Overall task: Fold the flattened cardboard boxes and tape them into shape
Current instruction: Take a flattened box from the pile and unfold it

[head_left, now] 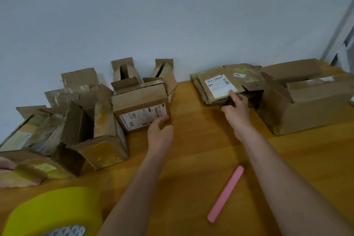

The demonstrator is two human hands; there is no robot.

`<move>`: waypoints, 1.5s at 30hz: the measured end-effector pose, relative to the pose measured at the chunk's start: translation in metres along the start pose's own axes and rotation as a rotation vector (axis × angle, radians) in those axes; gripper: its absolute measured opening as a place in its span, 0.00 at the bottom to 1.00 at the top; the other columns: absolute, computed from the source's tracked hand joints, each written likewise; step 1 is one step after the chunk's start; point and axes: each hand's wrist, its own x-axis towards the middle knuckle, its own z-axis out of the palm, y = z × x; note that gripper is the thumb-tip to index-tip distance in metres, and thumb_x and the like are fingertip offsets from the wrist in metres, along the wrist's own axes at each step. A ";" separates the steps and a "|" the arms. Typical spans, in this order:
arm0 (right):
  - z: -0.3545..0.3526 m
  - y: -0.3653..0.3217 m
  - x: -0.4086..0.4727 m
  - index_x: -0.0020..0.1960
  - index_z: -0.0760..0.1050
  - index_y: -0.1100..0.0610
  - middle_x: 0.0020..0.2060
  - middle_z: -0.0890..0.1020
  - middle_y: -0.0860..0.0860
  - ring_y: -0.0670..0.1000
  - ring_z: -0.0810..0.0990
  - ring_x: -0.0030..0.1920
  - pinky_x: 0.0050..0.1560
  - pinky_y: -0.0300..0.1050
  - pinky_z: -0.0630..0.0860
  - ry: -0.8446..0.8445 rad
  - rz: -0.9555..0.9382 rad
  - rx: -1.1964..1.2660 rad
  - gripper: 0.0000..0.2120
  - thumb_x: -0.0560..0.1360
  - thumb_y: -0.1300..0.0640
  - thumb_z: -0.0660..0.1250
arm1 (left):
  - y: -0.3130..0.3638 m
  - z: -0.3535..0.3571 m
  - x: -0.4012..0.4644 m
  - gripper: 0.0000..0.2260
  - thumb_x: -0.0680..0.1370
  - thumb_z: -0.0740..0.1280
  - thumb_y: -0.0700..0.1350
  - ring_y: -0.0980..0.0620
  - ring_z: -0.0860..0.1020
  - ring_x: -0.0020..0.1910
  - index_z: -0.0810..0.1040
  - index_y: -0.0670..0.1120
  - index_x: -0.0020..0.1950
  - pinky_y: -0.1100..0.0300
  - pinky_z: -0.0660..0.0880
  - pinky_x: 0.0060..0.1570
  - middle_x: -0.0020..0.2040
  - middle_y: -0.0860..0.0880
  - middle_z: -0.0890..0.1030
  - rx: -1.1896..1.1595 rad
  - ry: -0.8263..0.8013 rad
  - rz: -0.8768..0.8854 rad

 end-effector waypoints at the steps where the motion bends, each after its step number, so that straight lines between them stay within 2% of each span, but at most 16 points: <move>1: 0.000 -0.002 -0.003 0.76 0.62 0.49 0.68 0.62 0.43 0.51 0.61 0.71 0.69 0.49 0.68 0.001 -0.010 0.041 0.31 0.77 0.68 0.62 | 0.000 0.001 -0.002 0.18 0.79 0.62 0.36 0.53 0.72 0.62 0.75 0.52 0.66 0.60 0.74 0.57 0.68 0.51 0.72 0.017 -0.003 0.009; 4: -0.003 -0.013 -0.020 0.75 0.65 0.50 0.63 0.63 0.41 0.44 0.67 0.63 0.52 0.37 0.72 -0.008 -0.033 0.150 0.28 0.78 0.68 0.63 | 0.002 0.002 -0.012 0.15 0.79 0.63 0.35 0.53 0.74 0.59 0.78 0.53 0.59 0.56 0.77 0.58 0.61 0.53 0.75 0.066 -0.028 0.068; 8: -0.008 -0.025 -0.052 0.73 0.68 0.51 0.65 0.67 0.42 0.42 0.68 0.62 0.54 0.35 0.71 -0.038 -0.078 0.233 0.25 0.79 0.67 0.62 | 0.010 -0.003 -0.033 0.14 0.79 0.64 0.36 0.63 0.73 0.50 0.78 0.51 0.61 0.75 0.73 0.37 0.53 0.58 0.75 0.166 -0.061 0.230; 11: -0.012 -0.033 -0.079 0.71 0.71 0.52 0.63 0.69 0.43 0.40 0.73 0.54 0.45 0.33 0.77 -0.042 -0.115 0.222 0.22 0.79 0.67 0.63 | 0.015 -0.012 -0.049 0.14 0.79 0.65 0.38 0.64 0.74 0.49 0.77 0.51 0.62 0.73 0.73 0.37 0.52 0.60 0.75 0.220 -0.066 0.350; 14: -0.021 -0.040 -0.105 0.68 0.74 0.54 0.60 0.70 0.44 0.36 0.73 0.49 0.41 0.23 0.73 0.024 -0.190 0.119 0.20 0.77 0.64 0.68 | 0.020 -0.023 -0.064 0.13 0.79 0.65 0.39 0.63 0.75 0.50 0.77 0.52 0.62 0.70 0.74 0.38 0.53 0.60 0.76 0.217 -0.073 0.397; 17: -0.036 -0.049 -0.125 0.66 0.76 0.54 0.57 0.70 0.43 0.39 0.73 0.55 0.41 0.25 0.74 0.098 -0.236 0.032 0.20 0.75 0.65 0.70 | 0.024 -0.036 -0.078 0.13 0.80 0.65 0.39 0.63 0.75 0.50 0.77 0.50 0.62 0.70 0.73 0.38 0.54 0.58 0.77 0.220 -0.060 0.424; 19: -0.046 -0.056 -0.136 0.64 0.77 0.54 0.56 0.71 0.43 0.33 0.74 0.50 0.36 0.26 0.73 0.109 -0.262 0.008 0.20 0.75 0.69 0.68 | 0.027 -0.044 -0.088 0.11 0.80 0.65 0.40 0.62 0.75 0.50 0.77 0.50 0.62 0.70 0.72 0.38 0.56 0.55 0.78 0.206 -0.047 0.430; 23: -0.064 -0.069 -0.152 0.59 0.78 0.51 0.57 0.75 0.43 0.44 0.74 0.61 0.52 0.38 0.76 0.135 -0.346 -0.073 0.22 0.73 0.72 0.64 | 0.034 -0.056 -0.105 0.14 0.81 0.64 0.42 0.61 0.74 0.50 0.74 0.49 0.66 0.74 0.72 0.34 0.62 0.54 0.75 0.173 -0.009 0.456; 25: -0.071 -0.076 -0.157 0.57 0.79 0.49 0.56 0.78 0.42 0.43 0.74 0.60 0.53 0.41 0.74 0.146 -0.382 -0.115 0.23 0.72 0.73 0.62 | 0.038 -0.060 -0.110 0.18 0.81 0.64 0.45 0.60 0.74 0.55 0.70 0.50 0.72 0.70 0.74 0.43 0.67 0.55 0.73 0.150 0.012 0.468; 27: -0.076 -0.084 -0.161 0.54 0.78 0.47 0.51 0.79 0.38 0.39 0.74 0.55 0.50 0.34 0.72 0.122 -0.439 -0.136 0.23 0.73 0.73 0.61 | 0.042 -0.064 -0.113 0.22 0.81 0.63 0.48 0.54 0.72 0.65 0.65 0.53 0.75 0.56 0.76 0.59 0.71 0.54 0.69 0.112 0.021 0.495; 29: -0.077 -0.091 -0.166 0.54 0.77 0.48 0.49 0.79 0.36 0.36 0.75 0.53 0.49 0.29 0.67 0.071 -0.494 -0.146 0.22 0.74 0.73 0.62 | 0.046 -0.068 -0.115 0.24 0.82 0.62 0.50 0.53 0.66 0.72 0.60 0.56 0.77 0.48 0.70 0.68 0.75 0.55 0.64 0.072 0.034 0.542; 32: -0.077 -0.099 -0.174 0.54 0.76 0.46 0.47 0.82 0.36 0.36 0.77 0.55 0.52 0.34 0.70 -0.034 -0.569 -0.154 0.21 0.75 0.72 0.63 | 0.054 -0.076 -0.119 0.24 0.83 0.59 0.51 0.63 0.56 0.73 0.55 0.59 0.78 0.55 0.59 0.73 0.78 0.58 0.58 0.022 0.037 0.623; 36: -0.075 -0.112 -0.181 0.51 0.77 0.45 0.45 0.83 0.36 0.33 0.78 0.54 0.50 0.22 0.69 -0.190 -0.639 -0.136 0.22 0.75 0.73 0.63 | 0.054 -0.089 -0.116 0.24 0.83 0.57 0.53 0.59 0.60 0.74 0.54 0.60 0.78 0.55 0.62 0.72 0.78 0.54 0.61 -0.041 0.011 0.633; 39: -0.068 -0.114 -0.181 0.53 0.77 0.46 0.46 0.84 0.36 0.34 0.78 0.54 0.52 0.26 0.71 -0.249 -0.632 -0.098 0.19 0.76 0.71 0.64 | 0.051 -0.102 -0.112 0.21 0.83 0.60 0.49 0.50 0.75 0.60 0.61 0.58 0.75 0.54 0.76 0.60 0.62 0.47 0.74 -0.068 0.046 0.628; 41: -0.059 -0.111 -0.179 0.58 0.76 0.45 0.50 0.83 0.37 0.36 0.77 0.55 0.56 0.34 0.73 -0.218 -0.615 -0.075 0.19 0.76 0.66 0.68 | 0.045 -0.109 -0.110 0.19 0.82 0.63 0.46 0.55 0.76 0.54 0.65 0.55 0.72 0.57 0.79 0.53 0.56 0.52 0.74 -0.080 0.104 0.644; 45: -0.041 -0.086 -0.172 0.72 0.66 0.45 0.61 0.74 0.39 0.35 0.72 0.55 0.52 0.33 0.69 -0.164 -0.440 -0.047 0.27 0.75 0.51 0.71 | 0.022 -0.117 -0.110 0.19 0.81 0.64 0.44 0.63 0.75 0.45 0.66 0.51 0.71 0.64 0.76 0.46 0.51 0.55 0.74 -0.114 0.229 0.641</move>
